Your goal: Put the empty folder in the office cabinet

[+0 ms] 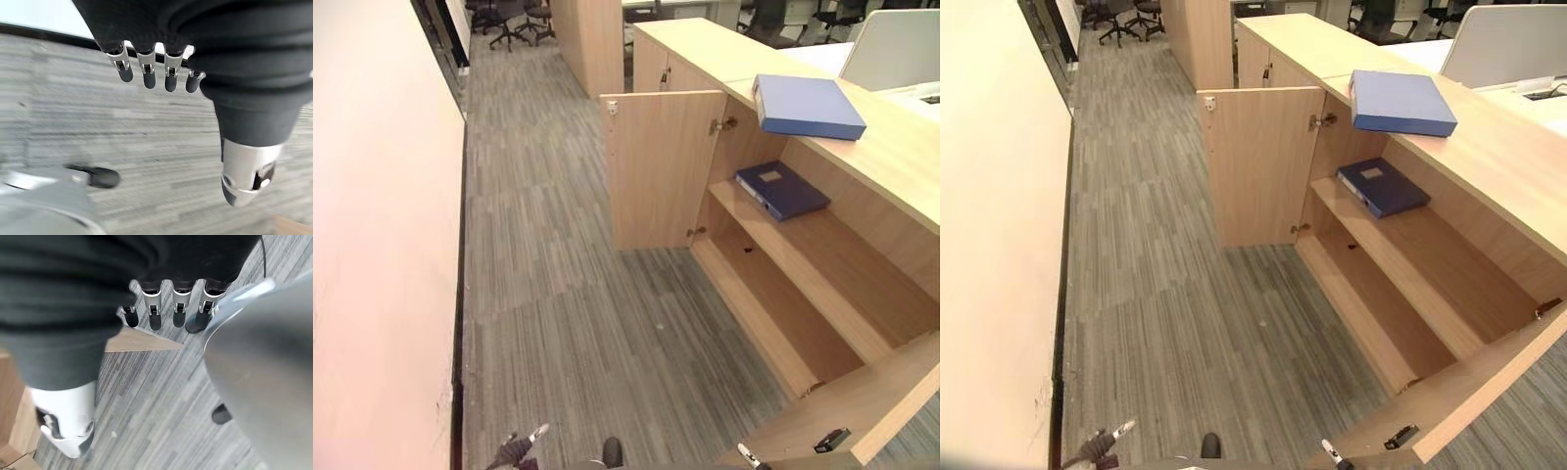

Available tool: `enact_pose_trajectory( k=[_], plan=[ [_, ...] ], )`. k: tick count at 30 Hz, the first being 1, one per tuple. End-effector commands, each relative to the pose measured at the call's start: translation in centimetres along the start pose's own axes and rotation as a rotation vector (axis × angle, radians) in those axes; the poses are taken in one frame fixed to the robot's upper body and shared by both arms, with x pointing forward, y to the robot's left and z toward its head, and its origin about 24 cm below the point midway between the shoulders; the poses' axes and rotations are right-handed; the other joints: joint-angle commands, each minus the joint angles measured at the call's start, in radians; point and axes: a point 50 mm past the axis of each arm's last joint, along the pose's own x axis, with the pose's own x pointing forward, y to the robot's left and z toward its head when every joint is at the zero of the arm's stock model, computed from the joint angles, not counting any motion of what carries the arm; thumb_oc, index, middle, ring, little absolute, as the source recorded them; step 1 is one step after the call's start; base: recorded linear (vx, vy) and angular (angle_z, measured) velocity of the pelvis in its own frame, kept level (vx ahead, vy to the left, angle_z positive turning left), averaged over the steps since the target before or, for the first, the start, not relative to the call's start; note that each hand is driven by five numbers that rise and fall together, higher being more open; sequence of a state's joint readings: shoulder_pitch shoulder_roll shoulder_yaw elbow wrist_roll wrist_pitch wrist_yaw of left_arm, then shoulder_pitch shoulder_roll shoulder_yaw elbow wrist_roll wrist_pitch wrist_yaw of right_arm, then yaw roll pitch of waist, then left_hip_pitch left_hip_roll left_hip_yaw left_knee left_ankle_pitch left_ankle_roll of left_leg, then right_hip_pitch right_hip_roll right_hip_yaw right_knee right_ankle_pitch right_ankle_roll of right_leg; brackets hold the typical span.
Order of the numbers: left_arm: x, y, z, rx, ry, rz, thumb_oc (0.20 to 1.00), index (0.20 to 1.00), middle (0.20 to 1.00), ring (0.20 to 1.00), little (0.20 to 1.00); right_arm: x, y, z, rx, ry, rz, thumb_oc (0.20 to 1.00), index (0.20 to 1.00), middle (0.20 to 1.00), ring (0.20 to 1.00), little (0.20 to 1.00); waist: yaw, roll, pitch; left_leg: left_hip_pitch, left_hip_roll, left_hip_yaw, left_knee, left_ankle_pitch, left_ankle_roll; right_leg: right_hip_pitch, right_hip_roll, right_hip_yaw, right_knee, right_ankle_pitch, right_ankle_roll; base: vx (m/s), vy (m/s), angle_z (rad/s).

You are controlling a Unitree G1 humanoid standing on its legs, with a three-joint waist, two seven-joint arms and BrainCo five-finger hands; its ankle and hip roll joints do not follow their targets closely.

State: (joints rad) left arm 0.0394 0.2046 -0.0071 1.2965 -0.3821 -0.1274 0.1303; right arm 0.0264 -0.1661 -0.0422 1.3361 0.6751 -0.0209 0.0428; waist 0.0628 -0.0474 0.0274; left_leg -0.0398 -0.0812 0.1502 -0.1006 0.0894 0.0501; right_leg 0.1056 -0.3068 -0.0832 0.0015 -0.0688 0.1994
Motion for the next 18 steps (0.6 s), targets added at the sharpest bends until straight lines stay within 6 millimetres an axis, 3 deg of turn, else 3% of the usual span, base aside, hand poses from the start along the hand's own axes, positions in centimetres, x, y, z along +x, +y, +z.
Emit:
enact_pose_trajectory(
  k=[1, 18],
  plan=[
    [0.07, 0.75, 0.03, 0.009, 0.0, 0.028, 1.0, 1.0, 1.0, 1.0, 1.0, 0.14, 0.55, 2.79, -0.056, -0.078, 0.029, 1.0, 1.0, 1.0, 1.0, 1.0, 0.027, 0.007, -0.004, -0.021, 0.016, -0.035, 0.013, -0.061, -0.063, 0.037, -0.05, -0.027, -0.014, 0.21, 0.046, 0.05, 0.094, 0.08],
    [0.0, 1.09, -0.47, 0.053, 0.017, 0.015, 1.0, 1.0, 1.0, 1.0, 1.0, 0.16, 0.79, 2.81, -0.067, -0.072, 0.049, 1.0, 1.0, 1.0, 1.0, 1.0, 0.046, -0.014, -0.004, 0.0, -0.015, -0.044, 0.017, -0.098, -0.042, 0.039, -0.088, -0.07, -0.008, 0.349, 0.062, 0.03, 0.018, 0.01]
  ],
)
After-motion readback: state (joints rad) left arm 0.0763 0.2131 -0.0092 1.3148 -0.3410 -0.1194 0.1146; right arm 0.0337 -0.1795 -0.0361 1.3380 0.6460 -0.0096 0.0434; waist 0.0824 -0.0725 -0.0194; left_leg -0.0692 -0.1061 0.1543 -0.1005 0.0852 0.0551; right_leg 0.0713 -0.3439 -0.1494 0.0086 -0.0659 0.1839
